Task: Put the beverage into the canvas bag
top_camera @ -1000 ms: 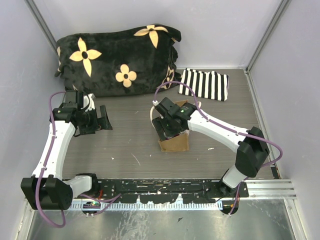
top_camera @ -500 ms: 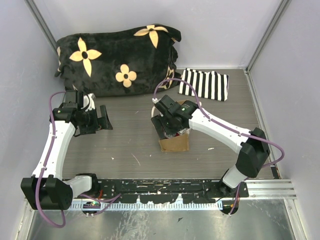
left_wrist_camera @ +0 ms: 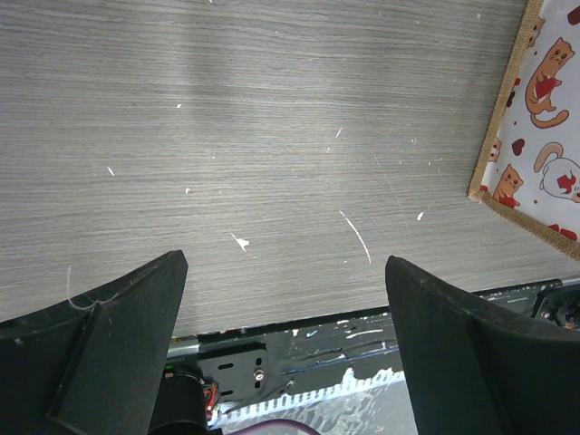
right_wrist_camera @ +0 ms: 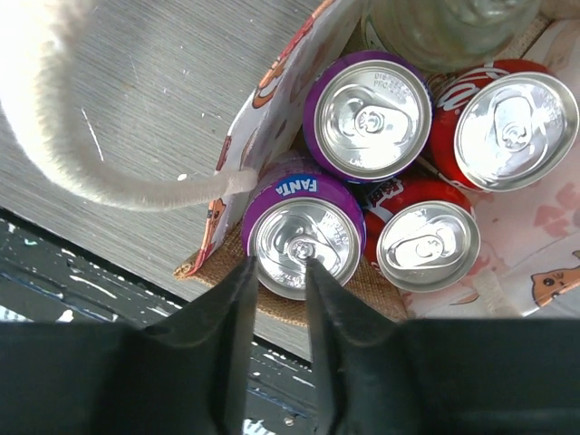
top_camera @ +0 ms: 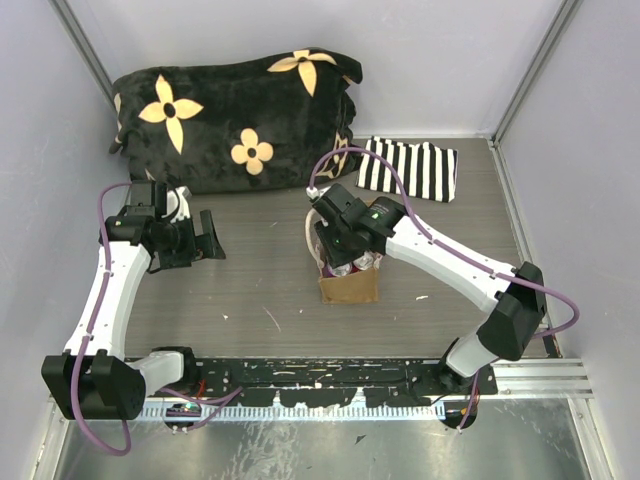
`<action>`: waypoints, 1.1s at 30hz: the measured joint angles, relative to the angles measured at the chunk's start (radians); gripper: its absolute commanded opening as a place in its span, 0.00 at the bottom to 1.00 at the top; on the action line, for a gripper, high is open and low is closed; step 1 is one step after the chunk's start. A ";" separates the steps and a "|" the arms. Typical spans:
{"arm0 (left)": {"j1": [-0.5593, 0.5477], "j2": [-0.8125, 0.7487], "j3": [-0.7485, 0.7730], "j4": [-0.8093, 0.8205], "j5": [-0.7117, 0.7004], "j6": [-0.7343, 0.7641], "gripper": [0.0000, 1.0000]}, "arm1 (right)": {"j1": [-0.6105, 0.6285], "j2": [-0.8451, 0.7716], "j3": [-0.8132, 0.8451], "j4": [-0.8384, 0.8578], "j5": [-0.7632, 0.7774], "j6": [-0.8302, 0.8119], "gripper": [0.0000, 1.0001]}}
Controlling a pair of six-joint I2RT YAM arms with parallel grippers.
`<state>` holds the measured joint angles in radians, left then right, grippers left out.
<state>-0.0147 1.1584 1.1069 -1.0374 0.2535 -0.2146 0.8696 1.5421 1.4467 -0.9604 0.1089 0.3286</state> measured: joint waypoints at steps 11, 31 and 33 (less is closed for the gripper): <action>0.000 0.000 0.000 0.000 0.000 0.000 0.98 | 0.000 0.000 -0.091 0.027 0.004 0.007 0.19; 0.000 -0.018 0.003 -0.003 0.008 0.011 0.98 | -0.002 -0.062 -0.174 0.132 0.060 0.032 0.67; 0.000 -0.035 0.022 -0.009 0.012 0.019 0.98 | -0.003 -0.106 -0.153 0.142 0.105 0.040 0.81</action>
<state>-0.0147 1.1233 1.1286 -1.0462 0.2653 -0.1959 0.8661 1.4364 1.2938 -0.8185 0.2134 0.3691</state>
